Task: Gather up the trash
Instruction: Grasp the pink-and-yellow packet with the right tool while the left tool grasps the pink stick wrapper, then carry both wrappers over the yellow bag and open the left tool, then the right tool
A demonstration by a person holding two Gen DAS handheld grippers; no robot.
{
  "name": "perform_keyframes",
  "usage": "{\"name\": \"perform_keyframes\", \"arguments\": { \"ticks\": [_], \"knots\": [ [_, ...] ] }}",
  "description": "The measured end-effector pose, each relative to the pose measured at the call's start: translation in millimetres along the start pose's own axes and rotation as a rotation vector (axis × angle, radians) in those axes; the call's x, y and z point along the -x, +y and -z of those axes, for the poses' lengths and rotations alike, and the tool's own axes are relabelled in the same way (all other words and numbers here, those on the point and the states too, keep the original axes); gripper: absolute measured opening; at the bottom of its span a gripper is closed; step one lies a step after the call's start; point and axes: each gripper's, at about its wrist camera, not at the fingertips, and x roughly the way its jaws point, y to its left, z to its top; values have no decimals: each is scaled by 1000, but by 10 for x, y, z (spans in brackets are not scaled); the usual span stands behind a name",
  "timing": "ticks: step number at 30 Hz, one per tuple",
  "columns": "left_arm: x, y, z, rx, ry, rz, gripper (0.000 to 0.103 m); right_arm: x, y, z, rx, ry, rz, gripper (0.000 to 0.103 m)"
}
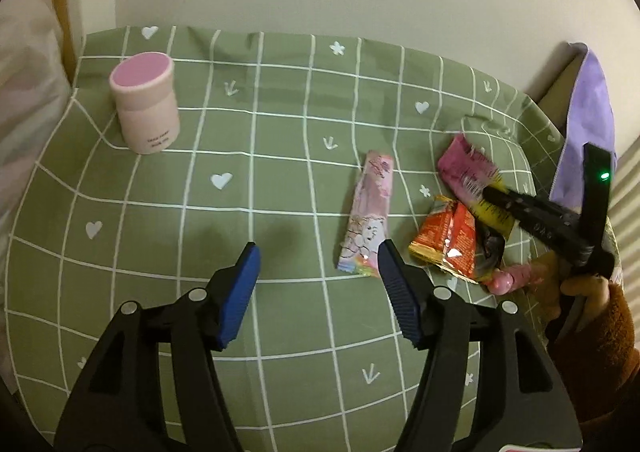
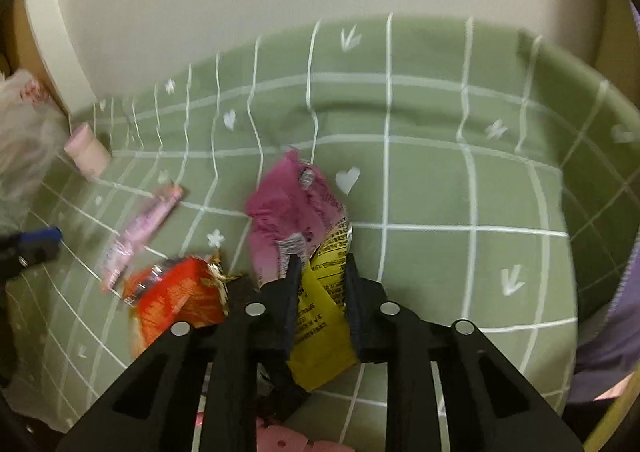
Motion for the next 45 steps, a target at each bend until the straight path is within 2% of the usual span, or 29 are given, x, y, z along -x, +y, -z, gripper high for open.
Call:
{"name": "perform_keyframes", "arguments": {
  "ticks": [7,13,15,19,21,26,31,35,38,41,45],
  "knots": [
    [-168,-176,37,-54,71,7,58,738,-20,97,-70,-148,-27,19],
    [-363,-325,-39,-114,68,-18,56,1053,-118,441,-147,-139,-23,19],
    [-444,-366,-75,-137,76,-42,49,1084,-99,538,-164,-130,-20,19],
    [-552,-488,9,-195,107,-72,43,1232,-94,732,-186,-122,-12,19],
    [-552,-520,37,-210,93,-96,36,1290,-90,798,-190,-122,-2,19],
    [-404,-515,-38,-168,44,-55,35,1518,-96,885,-193,-154,30,19],
    [77,-664,-213,-151,-84,19,35,1846,-167,907,-215,-230,86,19],
    [598,-1123,-454,-235,-217,123,35,2240,-260,857,-224,-324,156,19],
    [867,-1620,-607,-332,-267,243,36,2560,-354,877,-249,-380,210,19],
    [1038,-2121,-607,-447,-290,364,36,2889,-465,981,-283,-426,297,19],
    [1054,-2739,-467,-597,-252,499,36,3212,-627,1201,-351,-449,389,19]
  ]
}}
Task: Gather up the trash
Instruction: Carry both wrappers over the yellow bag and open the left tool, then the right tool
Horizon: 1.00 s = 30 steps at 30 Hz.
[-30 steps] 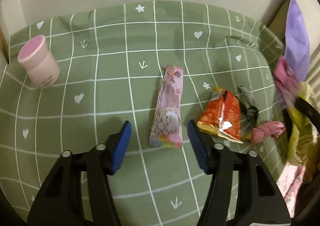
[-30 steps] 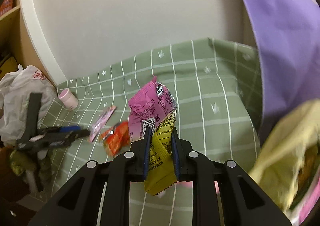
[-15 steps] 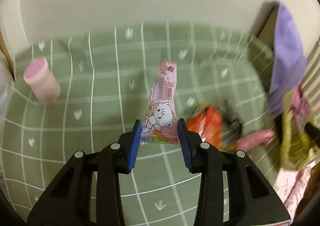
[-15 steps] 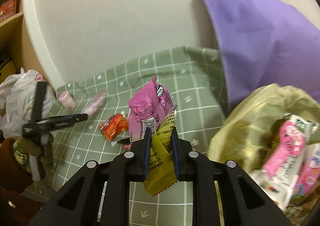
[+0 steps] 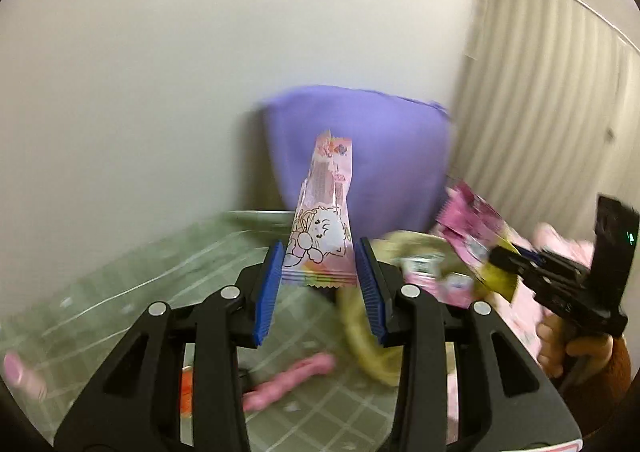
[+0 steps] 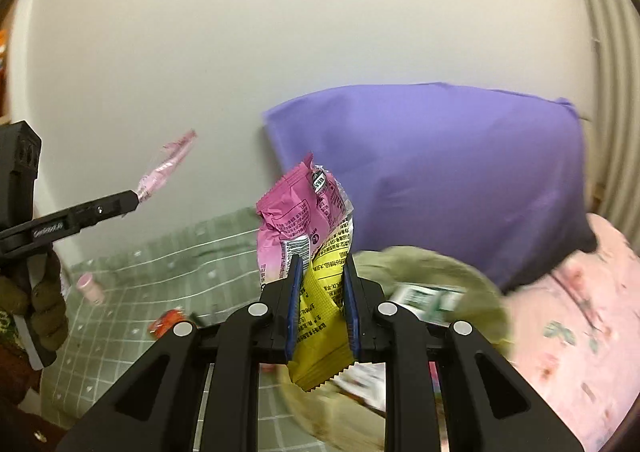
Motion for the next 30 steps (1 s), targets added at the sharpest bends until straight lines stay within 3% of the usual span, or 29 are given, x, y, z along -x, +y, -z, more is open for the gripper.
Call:
{"name": "perform_keyframes", "arguments": {
  "ticks": [5,11,17,19,30],
  "knots": [
    [-389,-481,-10,-87,71,124,36,282,-319,55,-49,-13,111,20],
    [-759,-794,129,-118,162,205,36,442,-609,185,-111,2,182,20],
    [-887,-962,251,-151,196,232,35,495,-729,273,-137,17,196,20],
    [-928,-1019,266,-165,204,231,24,444,-731,294,-132,27,194,20],
    [-1128,-592,502,-60,291,168,23,72,-758,425,-121,104,169,20]
  ]
}}
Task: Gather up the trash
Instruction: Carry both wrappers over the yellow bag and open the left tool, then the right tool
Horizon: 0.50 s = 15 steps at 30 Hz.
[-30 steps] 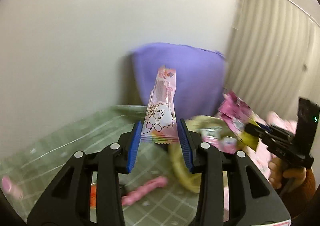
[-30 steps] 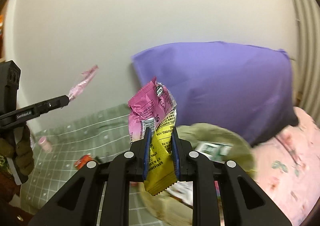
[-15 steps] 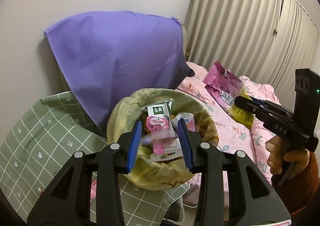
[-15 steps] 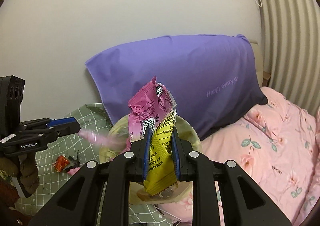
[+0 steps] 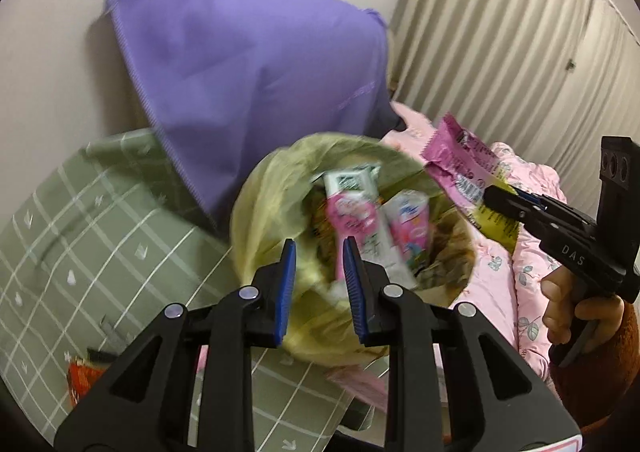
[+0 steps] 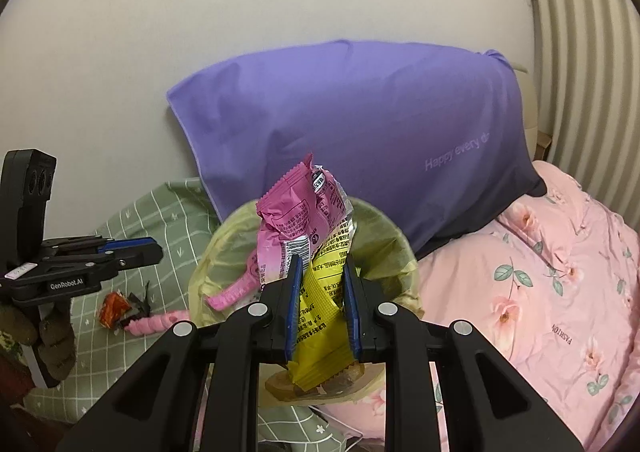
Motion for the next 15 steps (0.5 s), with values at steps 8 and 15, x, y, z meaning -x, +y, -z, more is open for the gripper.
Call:
{"name": "perform_keyframes", "arguments": {
  "ticks": [8,15],
  "knots": [
    [134,324,244,83,18,-61,23,-257,77,28,7,47,-20,20],
    [315,568,474,156,18,-111,23,-294,161,38,34,53,-16,20]
  ]
}}
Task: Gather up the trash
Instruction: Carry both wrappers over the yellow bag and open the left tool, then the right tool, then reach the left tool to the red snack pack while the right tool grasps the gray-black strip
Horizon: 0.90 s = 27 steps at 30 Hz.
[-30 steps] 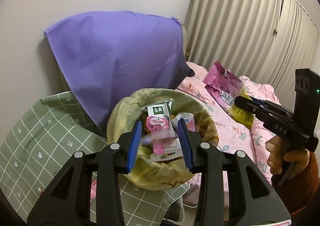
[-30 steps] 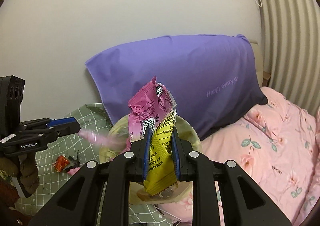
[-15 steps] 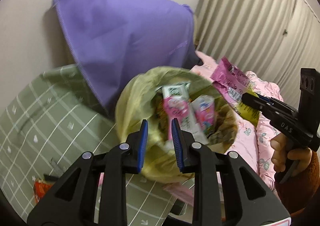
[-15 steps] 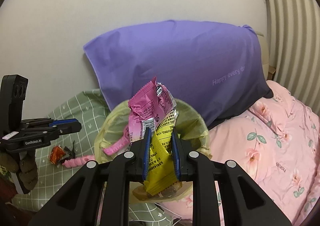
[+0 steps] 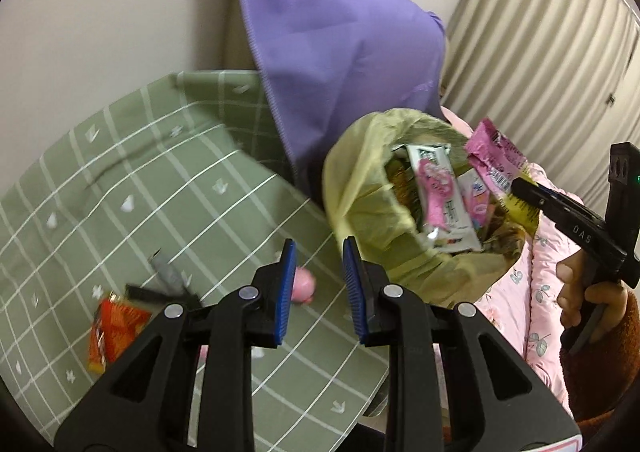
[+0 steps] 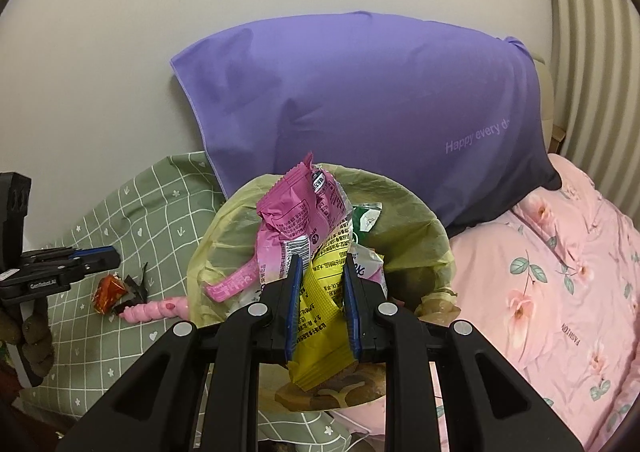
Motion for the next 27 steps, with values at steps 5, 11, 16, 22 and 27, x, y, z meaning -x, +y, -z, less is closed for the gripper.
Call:
{"name": "perform_keyframes", "arguments": {
  "ticks": [5,11,16,22,27],
  "knots": [
    [10,227,217,56,35,-49,23,-192,-48,77,-9,45,14,20],
    [172,625,400,136,20,-142,24,-297,-77,66,-29,56,7,21],
    [368,993,482,230,-5,-202,29,-376,-77,11,-35,67,16,34],
    [574,1297,566,296,-45,-271,36,-226,76,-112,11,-6,31,38],
    [483,1407,675,311,-12,-278,39,-95,393,-197,64,-60,-89,38]
  ]
}}
